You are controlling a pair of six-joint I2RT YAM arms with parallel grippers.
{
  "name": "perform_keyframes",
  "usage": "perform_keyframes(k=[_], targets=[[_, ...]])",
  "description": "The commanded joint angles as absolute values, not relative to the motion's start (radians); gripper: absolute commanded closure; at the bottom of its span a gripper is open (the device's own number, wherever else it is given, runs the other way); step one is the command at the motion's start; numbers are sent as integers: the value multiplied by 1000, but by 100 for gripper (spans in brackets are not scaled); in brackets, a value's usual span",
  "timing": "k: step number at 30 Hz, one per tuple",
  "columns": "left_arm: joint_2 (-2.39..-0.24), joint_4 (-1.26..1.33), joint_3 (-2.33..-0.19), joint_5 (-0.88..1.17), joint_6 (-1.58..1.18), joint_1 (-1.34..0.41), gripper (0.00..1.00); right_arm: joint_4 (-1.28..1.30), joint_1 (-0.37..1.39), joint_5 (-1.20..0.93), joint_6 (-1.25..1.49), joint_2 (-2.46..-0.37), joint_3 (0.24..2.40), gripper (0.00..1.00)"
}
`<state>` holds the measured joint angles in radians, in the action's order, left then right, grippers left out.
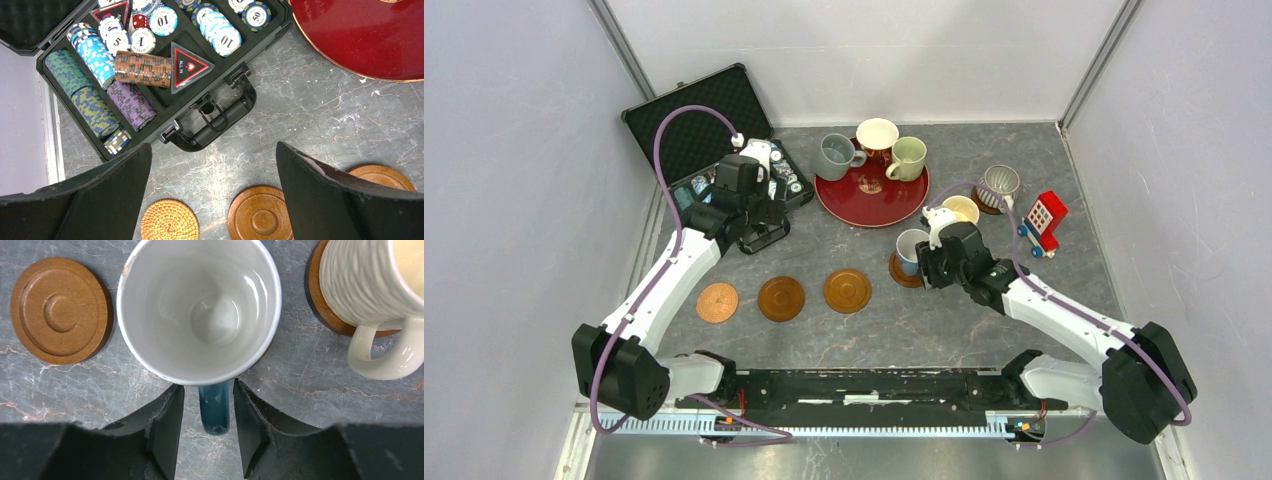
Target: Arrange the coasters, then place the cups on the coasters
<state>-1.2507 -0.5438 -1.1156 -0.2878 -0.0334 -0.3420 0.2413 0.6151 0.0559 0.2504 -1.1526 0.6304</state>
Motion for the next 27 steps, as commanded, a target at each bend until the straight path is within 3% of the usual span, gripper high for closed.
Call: perform_keyframes(k=[1,7,27], targets=[[-1258,-525,-1140,-295,-57,-338,0,224,618,40,262,-1106,623,52],[-1261,-525,-1141,-294,-59,-340,0,240,618,3,258,-1080,616,52],[-1260,-529,-1140,-280,-67,-339,0,273,617,-166,313,-1091,644,33]])
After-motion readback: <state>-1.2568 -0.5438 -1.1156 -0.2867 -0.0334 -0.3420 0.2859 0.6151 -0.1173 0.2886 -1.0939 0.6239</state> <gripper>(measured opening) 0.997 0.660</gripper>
